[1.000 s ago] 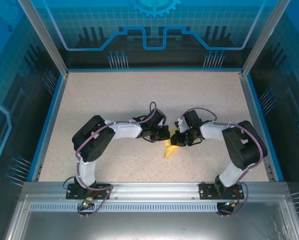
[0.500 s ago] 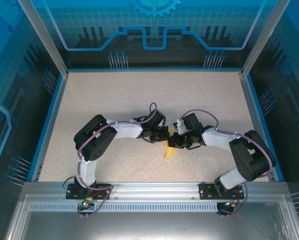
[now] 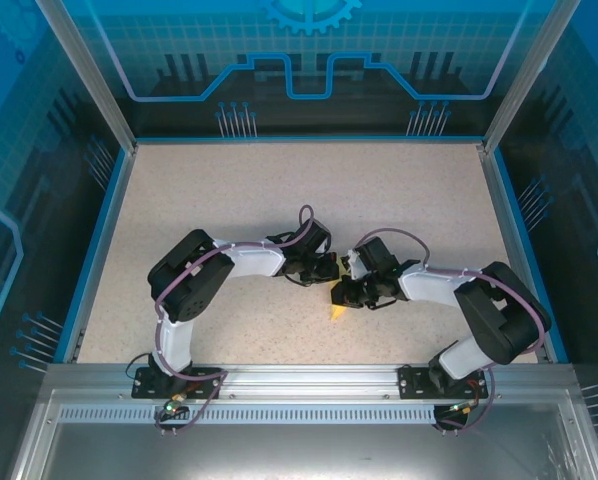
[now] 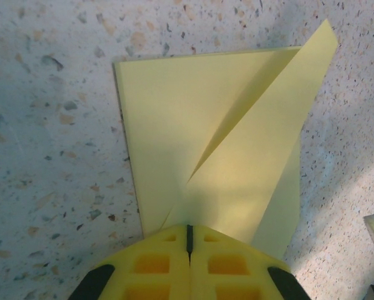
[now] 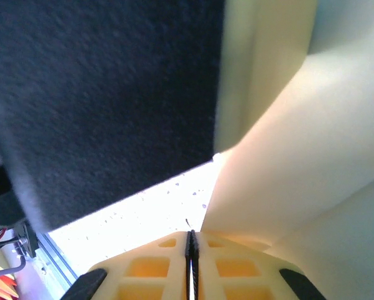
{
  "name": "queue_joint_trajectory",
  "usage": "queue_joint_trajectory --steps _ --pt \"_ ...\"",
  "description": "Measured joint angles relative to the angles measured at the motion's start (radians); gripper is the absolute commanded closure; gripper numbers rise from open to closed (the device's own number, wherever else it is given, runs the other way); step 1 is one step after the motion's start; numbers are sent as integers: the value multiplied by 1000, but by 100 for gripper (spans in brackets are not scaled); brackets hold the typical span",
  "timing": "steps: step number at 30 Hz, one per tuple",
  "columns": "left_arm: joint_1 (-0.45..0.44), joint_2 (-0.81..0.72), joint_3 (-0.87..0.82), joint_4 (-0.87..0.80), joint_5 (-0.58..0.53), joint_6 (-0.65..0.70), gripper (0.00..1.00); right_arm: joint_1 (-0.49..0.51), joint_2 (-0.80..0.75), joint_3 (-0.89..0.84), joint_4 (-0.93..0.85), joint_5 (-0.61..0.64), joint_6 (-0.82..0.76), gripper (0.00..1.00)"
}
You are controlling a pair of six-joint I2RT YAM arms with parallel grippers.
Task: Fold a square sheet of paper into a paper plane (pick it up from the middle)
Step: Fourth fold the wing at the center of the table.
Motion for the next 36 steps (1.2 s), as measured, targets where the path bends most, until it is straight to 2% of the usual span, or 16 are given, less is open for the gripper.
queue_joint_trajectory --steps 13,22,36 --pt "0 2 4 -4 -2 0 100 7 8 -23 11 14 0 89" --pt "0 3 6 -8 -2 0 100 42 -72 -32 -4 17 6 88" --pt "0 4 8 -10 -2 0 100 76 -34 -44 0 18 26 88"
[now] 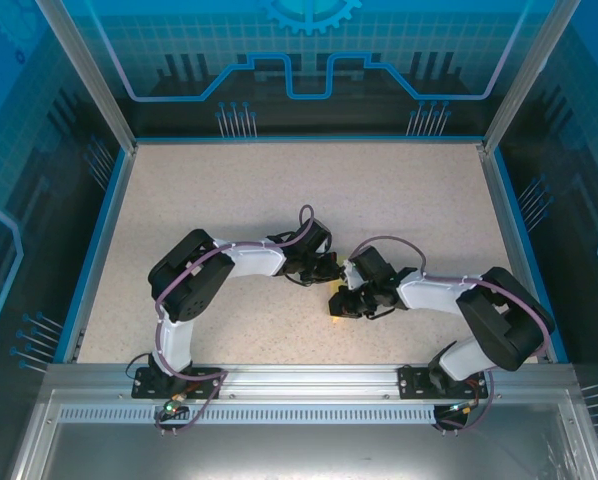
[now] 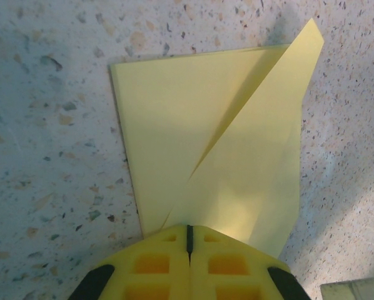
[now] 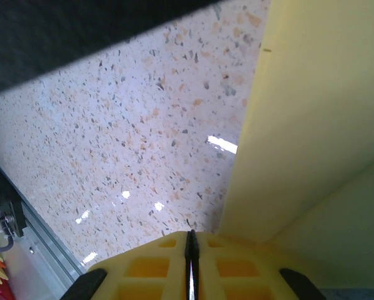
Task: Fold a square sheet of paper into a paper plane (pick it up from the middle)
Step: Fourth fold the wing at the center of the table.
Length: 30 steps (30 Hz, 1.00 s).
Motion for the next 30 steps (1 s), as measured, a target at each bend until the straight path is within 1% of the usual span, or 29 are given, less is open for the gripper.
queue_joint_trajectory --steps 16,21,25,27,30 --pt "0 5 6 -5 -1 0 100 13 19 -22 49 0 4 89" --pt "0 5 6 -5 -1 0 100 35 -18 -59 80 10 7 89" --pt "0 5 6 -5 0 0 100 54 -82 -79 -3 2 6 89" --pt "2 5 7 -5 0 1 100 37 -118 -78 -42 10 3 89" --pt "5 8 15 -10 0 21 100 -48 -179 -75 -69 26 3 88"
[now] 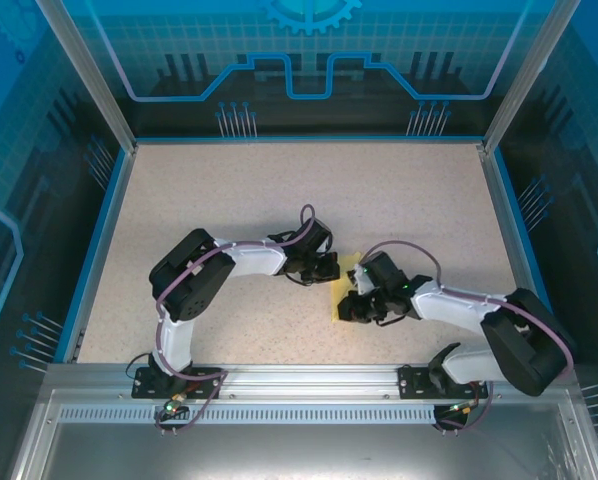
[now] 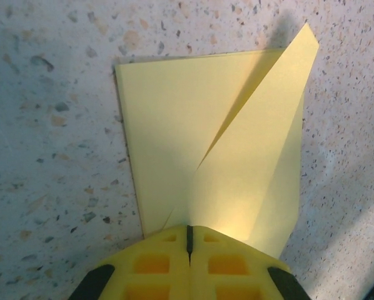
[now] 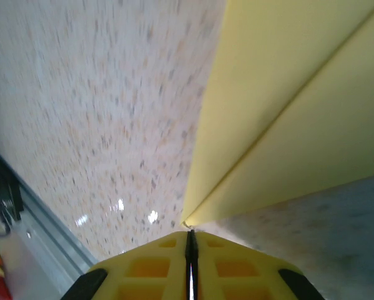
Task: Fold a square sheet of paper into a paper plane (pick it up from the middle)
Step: Fourth fold the wing at the center of the table.
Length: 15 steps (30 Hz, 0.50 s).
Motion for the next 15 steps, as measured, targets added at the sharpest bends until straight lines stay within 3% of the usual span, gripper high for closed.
queue_joint_trajectory --steps 7,15 --pt "21 32 42 2 16 88 100 -214 -11 66 -6 22 -19 89" --pt "52 47 61 1 57 175 100 -262 225 198 54 -6 -26 91"
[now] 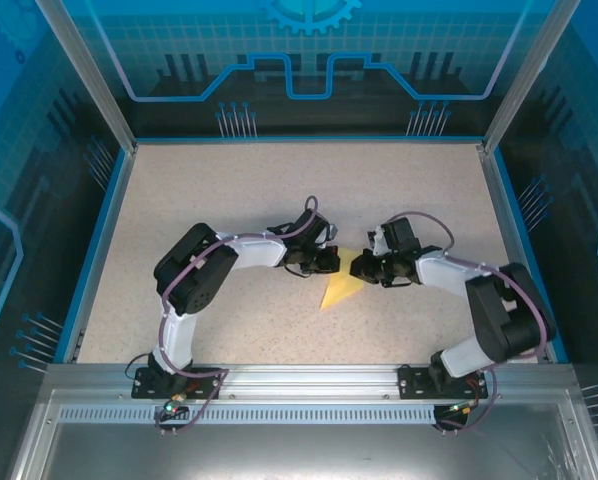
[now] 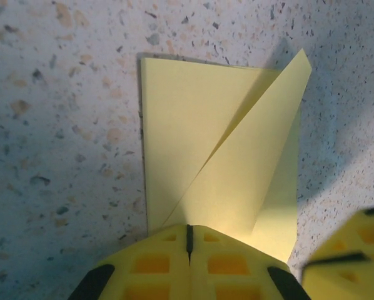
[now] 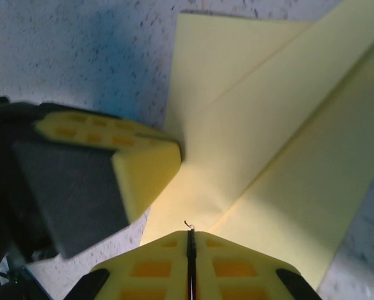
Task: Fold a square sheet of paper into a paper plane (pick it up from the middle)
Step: Fourth fold the wing at the center of the table.
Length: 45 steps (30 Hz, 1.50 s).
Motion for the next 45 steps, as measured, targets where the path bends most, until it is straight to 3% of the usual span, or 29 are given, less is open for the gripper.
queue_joint_trajectory --steps 12,19,29,45 --pt "5 -13 -2 0 33 1 98 -6 171 66 54 -35 0 91" --pt "-9 -174 -148 129 51 -173 94 -6 183 82 45 -32 0 92" --pt "-72 -246 -328 158 40 -330 100 -5 187 96 22 -24 -1 92" --pt "-77 -246 -388 171 -13 -387 100 13 169 101 10 -10 -45 90"
